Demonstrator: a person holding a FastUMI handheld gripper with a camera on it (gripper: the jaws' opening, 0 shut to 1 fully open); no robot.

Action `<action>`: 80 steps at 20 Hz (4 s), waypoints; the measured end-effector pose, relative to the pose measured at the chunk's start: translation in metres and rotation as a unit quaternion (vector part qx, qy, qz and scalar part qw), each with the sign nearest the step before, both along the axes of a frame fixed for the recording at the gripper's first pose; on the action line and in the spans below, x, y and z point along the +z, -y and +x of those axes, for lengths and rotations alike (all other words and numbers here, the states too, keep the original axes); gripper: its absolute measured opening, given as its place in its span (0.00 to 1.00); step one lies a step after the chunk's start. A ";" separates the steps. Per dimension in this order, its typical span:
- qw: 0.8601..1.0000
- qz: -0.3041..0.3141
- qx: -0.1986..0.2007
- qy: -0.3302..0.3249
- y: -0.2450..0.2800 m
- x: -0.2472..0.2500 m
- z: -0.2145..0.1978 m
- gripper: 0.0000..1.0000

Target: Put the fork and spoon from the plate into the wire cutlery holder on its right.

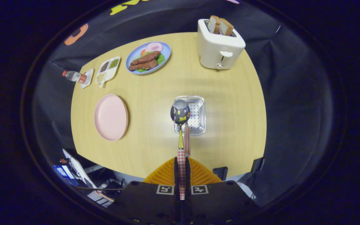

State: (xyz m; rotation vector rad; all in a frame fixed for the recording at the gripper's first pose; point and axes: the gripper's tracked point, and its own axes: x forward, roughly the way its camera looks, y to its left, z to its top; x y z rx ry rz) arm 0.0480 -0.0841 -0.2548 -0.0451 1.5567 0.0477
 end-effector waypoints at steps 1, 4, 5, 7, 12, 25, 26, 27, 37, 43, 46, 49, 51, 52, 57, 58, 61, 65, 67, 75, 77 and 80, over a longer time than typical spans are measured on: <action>1.000 0.002 -0.001 -0.021 0.002 -0.002 -0.003 0.05; 0.997 -0.004 -0.019 -0.068 0.013 -0.006 0.004 0.05; 0.996 -0.007 -0.023 -0.082 0.017 -0.006 0.008 0.05; 0.994 -0.018 -0.031 -0.102 0.027 -0.005 0.021 0.05; 0.989 -0.023 -0.031 -0.144 0.025 -0.015 0.045 0.05; 0.979 -0.035 -0.048 -0.196 0.005 -0.044 0.061 0.10; 0.979 -0.038 -0.047 -0.194 0.006 -0.045 0.062 0.10; 0.979 -0.040 -0.047 -0.194 0.007 -0.046 0.062 0.10; 0.997 -0.058 -0.008 -0.053 -0.005 -0.023 0.070 0.18; 0.999 -0.044 -0.002 0.023 -0.035 -0.007 0.044 0.30; 0.995 -0.047 -0.005 0.085 -0.050 0.003 0.039 0.35; 0.986 -0.052 -0.014 0.156 -0.064 0.019 0.038 0.45; 0.977 -0.050 -0.016 0.207 -0.076 0.036 0.037 0.55; 0.970 -0.049 -0.017 0.236 -0.080 0.046 0.038 0.60; 0.916 -0.050 -0.010 0.398 -0.102 0.098 0.033 0.87; 0.903 -0.049 -0.007 0.427 -0.107 0.108 0.028 0.89; 0.858 -0.041 -0.003 0.512 -0.123 0.136 0.011 0.96; 0.794 -0.023 -0.023 0.607 -0.132 0.176 -0.027 0.96; 0.771 0.000 -0.028 0.637 -0.134 0.192 -0.054 0.96; 0.736 0.002 -0.058 0.675 -0.099 0.218 -0.098 0.96; 0.729 0.005 -0.061 0.682 -0.095 0.223 -0.101 0.96; 0.722 0.005 -0.053 0.690 -0.092 0.226 -0.103 0.96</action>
